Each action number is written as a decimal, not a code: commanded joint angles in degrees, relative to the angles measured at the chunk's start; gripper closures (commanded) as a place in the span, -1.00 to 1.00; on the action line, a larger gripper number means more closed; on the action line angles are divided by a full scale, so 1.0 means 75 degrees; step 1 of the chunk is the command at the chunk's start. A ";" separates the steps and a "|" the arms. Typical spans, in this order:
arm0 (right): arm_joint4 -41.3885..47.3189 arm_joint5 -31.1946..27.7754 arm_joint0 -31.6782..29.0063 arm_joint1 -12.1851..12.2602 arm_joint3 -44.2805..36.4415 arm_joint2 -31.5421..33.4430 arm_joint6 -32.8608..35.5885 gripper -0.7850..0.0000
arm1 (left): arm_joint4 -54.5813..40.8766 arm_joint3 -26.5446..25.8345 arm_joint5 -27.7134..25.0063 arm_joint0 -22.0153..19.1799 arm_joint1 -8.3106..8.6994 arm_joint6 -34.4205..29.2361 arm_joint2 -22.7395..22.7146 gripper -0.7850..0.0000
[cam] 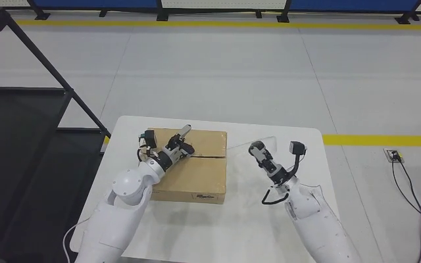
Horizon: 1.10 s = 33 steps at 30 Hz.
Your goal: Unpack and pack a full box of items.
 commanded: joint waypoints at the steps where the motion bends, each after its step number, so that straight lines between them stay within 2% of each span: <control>1: -0.0165 0.0164 -0.0324 0.0048 -0.0584 0.0112 -0.0035 -1.00 | 0.0002 -0.0012 -0.0014 0.0012 -0.0008 0.0006 0.0007 -1.00; 4: -0.0325 0.0439 -0.0585 0.0092 -0.1109 0.0191 0.0033 -1.00 | 0.0003 -0.0019 -0.0027 0.0028 -0.0019 0.0013 0.0014 -1.00; 6: -0.0280 0.0934 -0.0594 0.0097 -0.1230 0.0160 0.0220 -1.00 | -0.0003 -0.0026 -0.0042 0.0043 -0.0025 0.0010 0.0012 -1.00; 8: 0.0060 0.1436 -0.0463 0.0092 -0.1217 0.0066 0.0725 -1.00 | -0.0001 -0.0033 -0.0049 0.0058 -0.0029 0.0016 0.0000 -1.00; 17: 0.1477 0.2412 0.0114 0.0218 -0.0442 0.0050 0.3517 -1.00 | -0.0034 -0.0134 -0.0049 0.0167 -0.0028 0.0016 -0.0125 -1.00; 25: 0.2308 0.2447 0.0298 0.0291 0.0210 0.0001 0.4981 -1.00 | 0.0020 -0.0131 0.0002 0.0162 -0.0044 0.0009 -0.0128 -1.00; 33: 0.2997 0.2369 0.0771 0.0113 0.1209 -0.0528 0.5324 -1.00 | 0.0050 -0.0099 0.0036 0.0138 -0.0064 0.0027 -0.0130 -1.00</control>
